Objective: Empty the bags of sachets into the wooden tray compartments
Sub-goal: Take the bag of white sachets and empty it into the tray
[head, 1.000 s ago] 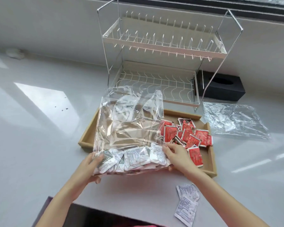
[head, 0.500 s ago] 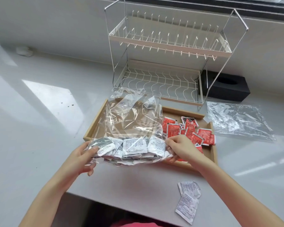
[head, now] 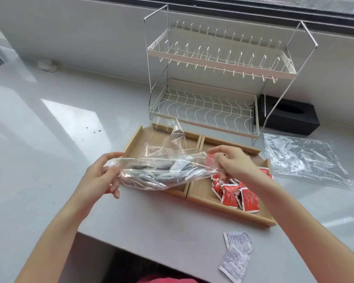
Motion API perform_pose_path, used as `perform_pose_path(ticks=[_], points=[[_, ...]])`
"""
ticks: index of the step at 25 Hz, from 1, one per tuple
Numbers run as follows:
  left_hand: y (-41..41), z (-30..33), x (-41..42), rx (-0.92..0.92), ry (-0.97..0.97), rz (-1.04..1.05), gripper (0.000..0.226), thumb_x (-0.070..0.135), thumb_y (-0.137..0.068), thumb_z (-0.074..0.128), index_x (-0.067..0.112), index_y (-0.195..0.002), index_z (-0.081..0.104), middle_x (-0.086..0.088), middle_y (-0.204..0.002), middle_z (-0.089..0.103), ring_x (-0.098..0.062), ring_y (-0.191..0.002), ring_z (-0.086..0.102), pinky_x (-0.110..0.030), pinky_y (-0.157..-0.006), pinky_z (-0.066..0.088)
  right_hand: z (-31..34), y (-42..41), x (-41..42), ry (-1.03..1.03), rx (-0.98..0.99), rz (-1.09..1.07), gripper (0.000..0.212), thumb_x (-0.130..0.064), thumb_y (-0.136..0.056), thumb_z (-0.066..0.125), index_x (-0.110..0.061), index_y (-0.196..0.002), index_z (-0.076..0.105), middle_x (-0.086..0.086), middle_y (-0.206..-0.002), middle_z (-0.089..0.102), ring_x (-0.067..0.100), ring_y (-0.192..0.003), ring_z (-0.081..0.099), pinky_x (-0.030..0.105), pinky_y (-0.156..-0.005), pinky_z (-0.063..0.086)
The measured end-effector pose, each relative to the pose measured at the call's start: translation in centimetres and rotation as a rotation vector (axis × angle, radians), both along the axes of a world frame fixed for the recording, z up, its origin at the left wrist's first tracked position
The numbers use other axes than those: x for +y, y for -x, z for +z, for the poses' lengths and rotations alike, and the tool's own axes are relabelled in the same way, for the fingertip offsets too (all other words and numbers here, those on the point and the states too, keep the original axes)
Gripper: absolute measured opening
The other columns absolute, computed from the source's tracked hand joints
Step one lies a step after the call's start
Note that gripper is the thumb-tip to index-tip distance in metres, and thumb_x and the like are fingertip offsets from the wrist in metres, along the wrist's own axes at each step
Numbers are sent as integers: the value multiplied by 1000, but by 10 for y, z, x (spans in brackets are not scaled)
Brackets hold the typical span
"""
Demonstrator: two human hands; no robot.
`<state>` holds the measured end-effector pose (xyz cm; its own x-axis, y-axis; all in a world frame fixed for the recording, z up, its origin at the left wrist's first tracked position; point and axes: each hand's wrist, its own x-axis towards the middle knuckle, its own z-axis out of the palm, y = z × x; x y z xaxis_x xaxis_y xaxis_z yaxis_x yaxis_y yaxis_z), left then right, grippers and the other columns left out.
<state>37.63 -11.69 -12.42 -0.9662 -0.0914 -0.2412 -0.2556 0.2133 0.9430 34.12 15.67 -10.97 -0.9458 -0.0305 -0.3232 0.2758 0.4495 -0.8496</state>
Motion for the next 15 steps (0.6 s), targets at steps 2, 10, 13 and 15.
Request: perform_pose_path(ticks=[2, 10, 13, 15], points=[[3, 8, 1, 26, -61, 8, 23, 9, -92, 43, 20, -105, 58, -12, -62, 41, -8, -33, 41, -18, -41, 46, 13, 4, 2, 71, 28, -30, 27, -2, -94, 33, -11, -105, 57, 6, -49, 44, 1, -26, 42, 14, -31, 39], [29, 55, 8, 144, -370, 87, 24, 6, -91, 40, 19, -91, 60, 8, -58, 64, -2, -42, 49, -15, -49, 51, 64, 33, 7, 502, 100, -142, 27, -4, -94, 36, -16, -95, 60, -6, -45, 61, 1, -31, 45, 11, -36, 41], [37, 75, 9, 220, -409, 93, 23, 8, -91, 41, 19, -90, 61, 10, -59, 67, -1, -50, 57, -15, -55, 53, 85, 44, 7, 522, 162, -135, 30, -6, -94, 35, -21, -90, 61, -7, -48, 67, 1, -34, 51, 11, -37, 43], [42, 86, 11, 278, -418, 87, 24, 9, -92, 40, 20, -89, 61, 11, -60, 67, -1, -54, 59, -15, -57, 53, 99, 49, 8, 556, 197, -123, 31, -7, -95, 34, -21, -88, 60, -6, -49, 68, 1, -34, 53, 11, -37, 43]])
